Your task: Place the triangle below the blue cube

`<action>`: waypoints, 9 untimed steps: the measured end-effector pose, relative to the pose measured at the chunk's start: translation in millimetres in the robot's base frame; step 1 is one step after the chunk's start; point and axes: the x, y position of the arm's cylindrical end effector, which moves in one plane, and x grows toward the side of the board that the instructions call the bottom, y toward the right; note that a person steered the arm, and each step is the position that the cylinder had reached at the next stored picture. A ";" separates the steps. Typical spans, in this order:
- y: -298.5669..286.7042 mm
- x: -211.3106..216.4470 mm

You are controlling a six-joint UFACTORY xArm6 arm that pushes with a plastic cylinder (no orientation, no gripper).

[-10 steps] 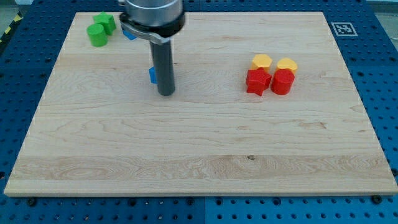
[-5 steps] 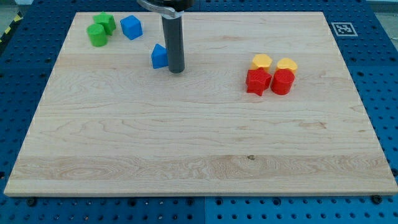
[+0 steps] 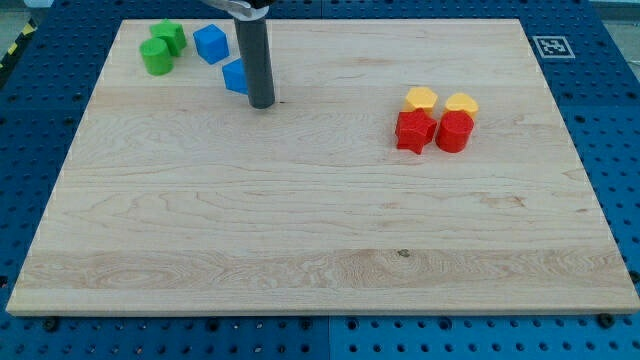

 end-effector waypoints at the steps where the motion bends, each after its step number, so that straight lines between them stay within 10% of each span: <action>1: -6.5 -27.7; 9: -57.0 -43.3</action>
